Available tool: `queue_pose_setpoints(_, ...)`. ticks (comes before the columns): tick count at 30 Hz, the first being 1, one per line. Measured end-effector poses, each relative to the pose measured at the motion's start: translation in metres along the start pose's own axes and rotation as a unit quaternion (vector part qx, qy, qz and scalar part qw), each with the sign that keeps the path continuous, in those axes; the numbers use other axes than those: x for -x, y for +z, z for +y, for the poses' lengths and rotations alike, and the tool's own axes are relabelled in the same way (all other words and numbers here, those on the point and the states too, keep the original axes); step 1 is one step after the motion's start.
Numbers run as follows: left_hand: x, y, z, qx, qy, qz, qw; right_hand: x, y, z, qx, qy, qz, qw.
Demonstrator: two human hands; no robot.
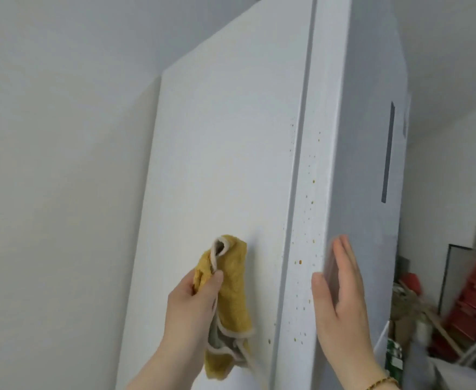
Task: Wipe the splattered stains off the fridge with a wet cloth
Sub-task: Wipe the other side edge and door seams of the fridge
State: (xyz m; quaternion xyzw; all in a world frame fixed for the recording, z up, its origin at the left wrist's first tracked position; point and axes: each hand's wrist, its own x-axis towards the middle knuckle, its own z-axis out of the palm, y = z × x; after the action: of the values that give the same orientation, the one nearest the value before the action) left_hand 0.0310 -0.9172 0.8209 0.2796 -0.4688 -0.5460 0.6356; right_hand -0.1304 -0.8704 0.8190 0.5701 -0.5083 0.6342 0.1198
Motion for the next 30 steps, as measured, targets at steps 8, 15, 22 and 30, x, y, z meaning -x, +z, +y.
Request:
queue_pose_setpoints(8,-0.054,0.089,0.114,-0.036,0.224,-0.084,0.970,-0.031,-0.019,-0.033,0.080,-0.010,-0.016,0.997)
queue_pose_setpoints(15,-0.103,0.121,0.178,-0.049,0.256,-0.033,0.965,-0.087,0.001,-0.051,0.070,-0.065,0.035,0.995)
queue_pose_setpoints(22,-0.114,0.165,0.230,-0.091,0.436,-0.004,0.895,-0.088,0.005,-0.039,0.027,-0.066,0.028,0.997)
queue_pose_setpoints(30,-0.114,0.212,0.264,-0.128,0.533,-0.014,0.836,-0.089,0.002,-0.031,-0.001,-0.072,0.030,0.997)
